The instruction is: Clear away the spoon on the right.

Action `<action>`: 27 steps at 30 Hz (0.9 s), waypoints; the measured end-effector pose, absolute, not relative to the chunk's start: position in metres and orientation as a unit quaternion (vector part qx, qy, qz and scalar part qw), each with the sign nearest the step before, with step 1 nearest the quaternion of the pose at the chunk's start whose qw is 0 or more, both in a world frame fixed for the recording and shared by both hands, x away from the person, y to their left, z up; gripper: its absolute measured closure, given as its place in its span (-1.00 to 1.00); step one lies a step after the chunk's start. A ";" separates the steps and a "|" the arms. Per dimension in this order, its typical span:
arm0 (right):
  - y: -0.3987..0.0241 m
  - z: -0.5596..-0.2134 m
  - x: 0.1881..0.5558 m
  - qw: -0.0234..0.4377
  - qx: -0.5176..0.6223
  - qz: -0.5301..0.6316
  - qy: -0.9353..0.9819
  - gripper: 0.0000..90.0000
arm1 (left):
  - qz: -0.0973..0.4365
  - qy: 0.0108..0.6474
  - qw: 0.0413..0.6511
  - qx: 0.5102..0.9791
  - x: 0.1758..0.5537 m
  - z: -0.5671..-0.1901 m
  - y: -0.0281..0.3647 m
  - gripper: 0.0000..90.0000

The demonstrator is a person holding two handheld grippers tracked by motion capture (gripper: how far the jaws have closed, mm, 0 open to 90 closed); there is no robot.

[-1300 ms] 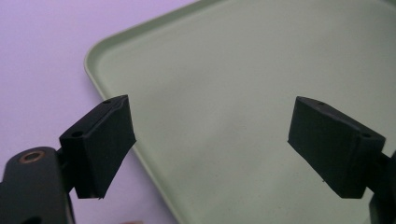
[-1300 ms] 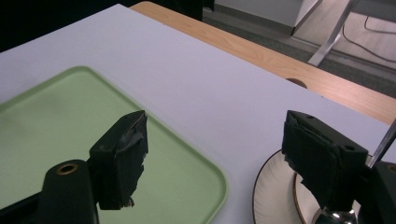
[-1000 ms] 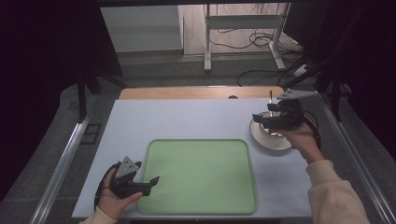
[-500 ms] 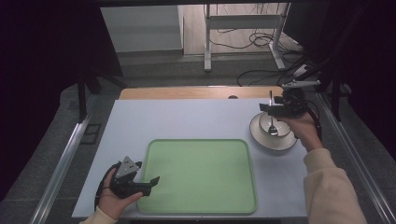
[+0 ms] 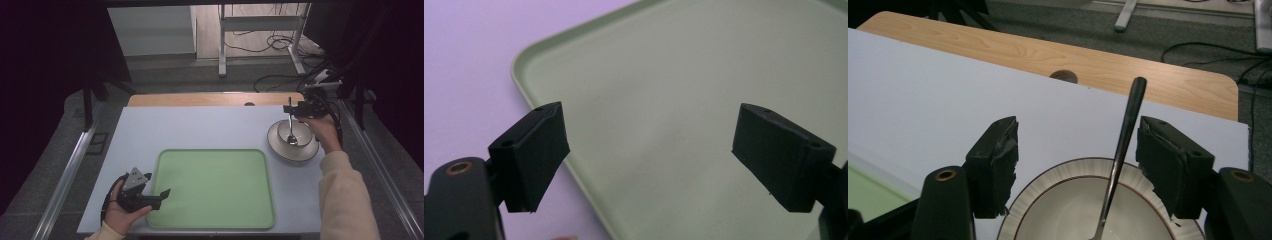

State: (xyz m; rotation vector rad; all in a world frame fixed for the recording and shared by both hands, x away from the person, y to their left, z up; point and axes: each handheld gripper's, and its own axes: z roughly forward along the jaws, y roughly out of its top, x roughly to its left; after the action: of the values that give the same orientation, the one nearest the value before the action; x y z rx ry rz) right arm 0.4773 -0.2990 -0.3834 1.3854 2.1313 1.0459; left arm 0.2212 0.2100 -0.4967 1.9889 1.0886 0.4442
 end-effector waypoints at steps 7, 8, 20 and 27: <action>-0.308 -0.391 0.494 0.190 0.519 0.373 0.745 -0.16 | 0.175 0.431 0.402 0.789 0.222 -0.498 0.210 -0.68; -0.309 -0.392 0.496 0.189 0.523 0.375 0.742 -0.14 | 0.174 0.431 0.402 0.789 0.222 -0.498 0.210 -0.68; -0.314 -0.420 0.519 0.154 0.552 0.364 0.734 -0.01 | 0.172 0.433 0.401 0.789 0.223 -0.500 0.210 -0.68; -0.309 -0.434 0.526 0.144 0.556 0.355 0.738 0.22 | 0.174 0.437 0.406 0.783 0.223 -0.498 0.214 -0.68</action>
State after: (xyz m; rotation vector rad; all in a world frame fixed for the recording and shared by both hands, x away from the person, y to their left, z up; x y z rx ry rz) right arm 0.5260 -0.3088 -0.4341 1.6013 2.1270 1.0237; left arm 0.2226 0.2142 -0.4977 1.9755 1.1027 0.4388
